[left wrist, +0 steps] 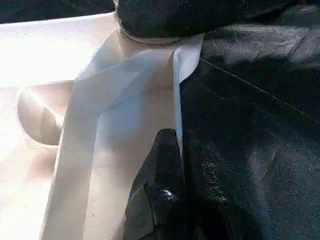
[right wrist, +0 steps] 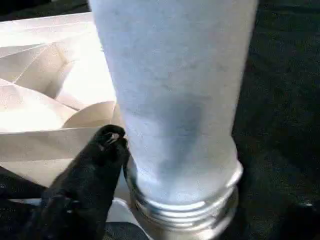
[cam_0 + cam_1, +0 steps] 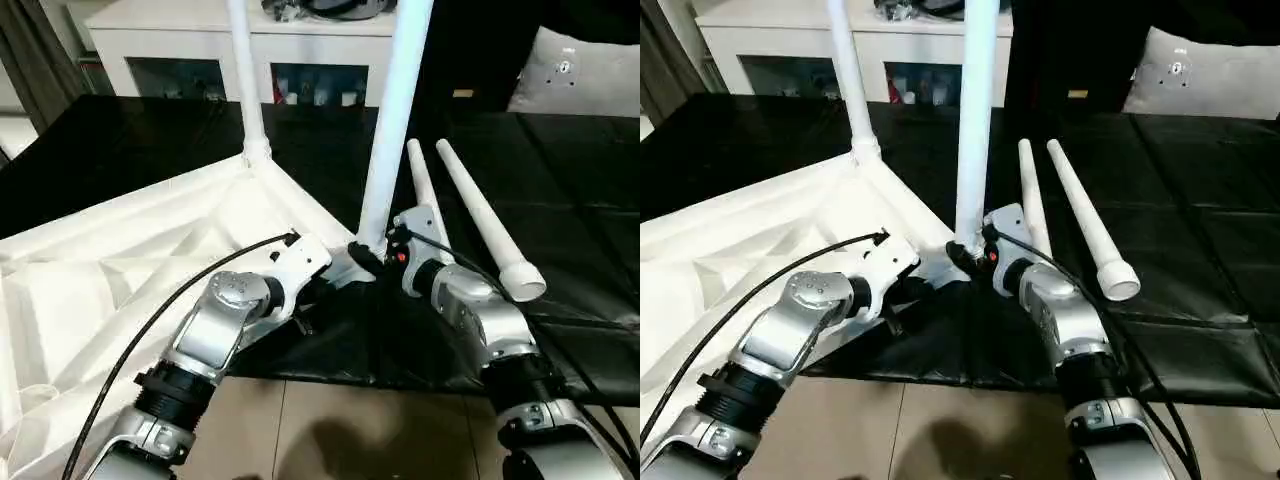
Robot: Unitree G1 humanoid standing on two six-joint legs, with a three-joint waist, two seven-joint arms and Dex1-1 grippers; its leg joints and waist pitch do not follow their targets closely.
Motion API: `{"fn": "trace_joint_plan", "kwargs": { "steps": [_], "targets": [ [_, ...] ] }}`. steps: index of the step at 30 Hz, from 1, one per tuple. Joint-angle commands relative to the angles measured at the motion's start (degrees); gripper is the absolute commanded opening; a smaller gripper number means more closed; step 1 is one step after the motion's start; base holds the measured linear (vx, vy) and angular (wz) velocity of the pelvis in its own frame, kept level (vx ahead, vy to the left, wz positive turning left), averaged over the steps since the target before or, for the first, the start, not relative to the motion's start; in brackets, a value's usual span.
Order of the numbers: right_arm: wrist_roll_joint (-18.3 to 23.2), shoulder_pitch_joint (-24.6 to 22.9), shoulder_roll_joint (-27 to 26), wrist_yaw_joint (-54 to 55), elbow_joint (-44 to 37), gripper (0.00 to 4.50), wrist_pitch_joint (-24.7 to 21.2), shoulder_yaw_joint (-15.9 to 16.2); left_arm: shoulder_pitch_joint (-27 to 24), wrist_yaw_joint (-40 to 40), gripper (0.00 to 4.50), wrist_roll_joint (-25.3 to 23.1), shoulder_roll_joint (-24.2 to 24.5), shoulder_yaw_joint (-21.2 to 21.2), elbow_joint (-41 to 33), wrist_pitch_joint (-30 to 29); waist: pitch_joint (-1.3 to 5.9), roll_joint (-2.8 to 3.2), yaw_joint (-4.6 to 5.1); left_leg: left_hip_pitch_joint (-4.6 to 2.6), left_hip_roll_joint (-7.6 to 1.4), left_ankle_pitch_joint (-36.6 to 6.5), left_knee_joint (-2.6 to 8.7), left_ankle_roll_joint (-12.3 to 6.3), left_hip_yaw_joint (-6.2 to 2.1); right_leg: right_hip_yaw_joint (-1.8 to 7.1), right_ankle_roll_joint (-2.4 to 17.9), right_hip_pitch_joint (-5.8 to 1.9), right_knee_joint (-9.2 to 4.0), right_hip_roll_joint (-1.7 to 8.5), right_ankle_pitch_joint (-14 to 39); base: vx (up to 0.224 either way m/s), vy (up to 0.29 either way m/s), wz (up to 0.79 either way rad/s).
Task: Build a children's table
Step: Rotate leg to tighten
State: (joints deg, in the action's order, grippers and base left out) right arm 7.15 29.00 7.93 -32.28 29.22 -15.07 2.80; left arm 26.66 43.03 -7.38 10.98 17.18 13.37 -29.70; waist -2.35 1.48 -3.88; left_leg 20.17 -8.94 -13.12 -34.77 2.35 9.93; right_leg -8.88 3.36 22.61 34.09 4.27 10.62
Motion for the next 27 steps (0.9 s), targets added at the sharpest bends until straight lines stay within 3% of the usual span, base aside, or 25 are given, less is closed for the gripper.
{"fn": "trace_joint_plan", "kwargs": {
  "steps": [1, 5, 6, 10, 14, 18, 26, 27],
  "targets": [
    [1.16, -1.08, 0.27, -3.11, -1.19, 3.86, 0.14, 1.60, 0.50, 1.10, 0.00, 0.39, 0.43, 2.16, -0.05, 3.64, 3.60, -0.51, -0.43, 0.49, -4.96, -0.06, 3.55, -7.12, -2.09, 5.05, 7.84, -3.76, -3.92, 6.43, 8.53, 0.000, 0.000, 0.00],
    [1.52, -2.44, 3.18, -7.26, -2.86, 4.13, 2.12, 1.60, 0.21, 4.13, 0.00, -0.74, 3.73, 3.34, 1.16, 8.71, 3.72, -0.52, -1.11, 0.53, -4.97, 1.00, 3.34, -8.24, -1.99, 5.02, 7.45, -3.69, -3.80, 6.46, 7.66, 0.000, 0.000, 0.00],
    [1.27, -3.14, 5.08, -10.15, -3.65, 4.25, 3.78, 2.05, 0.13, 6.36, 0.00, -0.53, 5.20, 3.67, 1.91, 11.30, 3.65, -0.04, -1.39, 0.49, -5.00, 0.57, 3.39, -8.06, -2.06, 4.97, 7.17, -3.59, -3.94, 6.42, 8.47, 0.000, 0.000, 0.00],
    [1.92, -4.11, 8.79, -16.31, -5.05, 4.47, 5.91, 2.31, 0.31, 11.37, 0.00, -0.05, 8.47, 4.99, 3.53, 16.42, 3.52, -0.12, -1.71, 0.41, -4.89, -2.16, 3.54, -7.48, -2.05, 4.85, 5.69, -3.65, -4.48, 6.30, 11.79, 0.000, 0.000, 0.00],
    [2.13, -3.55, 12.90, -22.33, -5.88, 4.47, 7.39, 2.83, 1.23, 18.25, 0.00, -0.40, 12.77, 7.64, 6.41, 21.98, 3.58, 0.16, -1.96, 0.21, -5.27, -2.67, 3.60, -6.91, -2.20, 4.87, 6.47, -3.49, -4.15, 6.29, 10.65, 0.000, 0.000, 0.00],
    [1.24, -3.17, 17.24, -31.29, -6.40, 4.47, 9.94, 6.82, 2.39, 24.18, 0.00, -0.01, 14.90, 9.29, 8.98, 26.96, 3.69, -0.11, -2.25, 0.33, -5.17, -2.09, 3.46, -7.07, -1.99, 4.90, 7.48, -3.72, -3.79, 6.37, 8.60, 0.000, 0.000, 0.00],
    [1.74, -3.10, 19.25, -39.31, -6.56, 4.47, 9.92, 9.49, 3.88, 28.66, 0.00, 0.30, 15.75, 10.70, 12.42, 31.88, 3.69, -0.54, -2.89, 0.38, -5.25, -2.12, 3.44, -7.31, -1.93, 4.80, 6.64, -3.67, -3.97, 6.39, 11.29, 0.000, 0.000, 0.00],
    [1.86, -3.03, 19.20, -39.61, -6.30, 4.31, 10.04, 9.76, 4.01, 28.93, 0.00, 0.32, 15.75, 10.81, 12.75, 32.44, 3.71, -0.51, -2.99, 0.34, -5.32, -2.02, 3.45, -7.13, -1.96, 4.82, 6.57, -3.64, -3.95, 6.43, 11.56, 0.000, 0.000, 0.00]
  ]
}}
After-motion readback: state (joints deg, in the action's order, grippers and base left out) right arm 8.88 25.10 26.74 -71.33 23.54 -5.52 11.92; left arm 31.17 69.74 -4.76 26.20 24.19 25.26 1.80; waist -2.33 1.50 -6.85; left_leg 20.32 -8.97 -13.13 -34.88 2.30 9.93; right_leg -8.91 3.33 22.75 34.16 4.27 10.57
